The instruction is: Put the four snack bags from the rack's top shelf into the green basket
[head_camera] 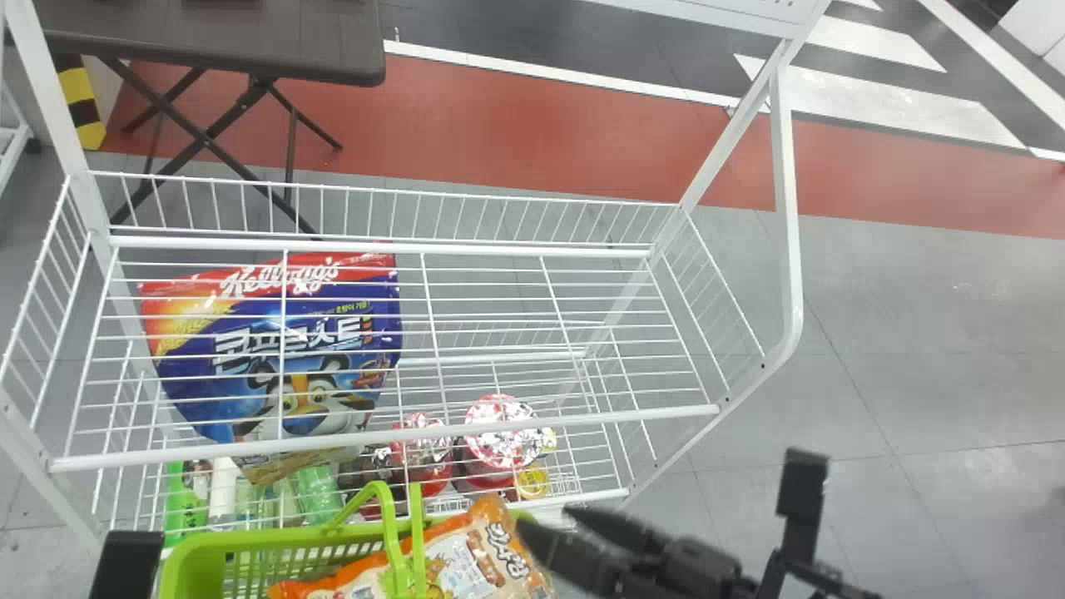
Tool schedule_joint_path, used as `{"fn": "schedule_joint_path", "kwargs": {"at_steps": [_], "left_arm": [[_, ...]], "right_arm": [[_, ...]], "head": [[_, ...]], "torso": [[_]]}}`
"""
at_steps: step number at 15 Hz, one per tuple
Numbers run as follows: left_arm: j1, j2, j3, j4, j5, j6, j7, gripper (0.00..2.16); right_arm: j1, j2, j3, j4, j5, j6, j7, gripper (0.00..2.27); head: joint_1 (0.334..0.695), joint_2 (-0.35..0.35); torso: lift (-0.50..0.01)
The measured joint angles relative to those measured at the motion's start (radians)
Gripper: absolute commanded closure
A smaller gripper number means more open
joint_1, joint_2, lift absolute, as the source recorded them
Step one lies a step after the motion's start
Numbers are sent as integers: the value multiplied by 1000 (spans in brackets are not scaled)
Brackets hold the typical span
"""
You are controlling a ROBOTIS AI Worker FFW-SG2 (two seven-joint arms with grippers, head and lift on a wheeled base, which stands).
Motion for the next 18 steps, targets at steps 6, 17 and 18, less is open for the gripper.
{"fn": "schedule_joint_path", "kwargs": {"at_steps": [6,17,18], "left_arm": [[3,-2,-4,5,0,-1,1,2145],[9,-2,1,9,0,-12,-10,2145],[9,-2,1,9,0,-12,-10,2145]], "right_arm": [[45,-2,256,-73,409,-647,-261,63],[48,-23,408,-22,551,-777,-388,63],[48,-24,406,-19,547,-782,-388,63]], "head": [[695,-350],[695,-350],[695,-350]], "torso": [[0],[0],[0]]}}
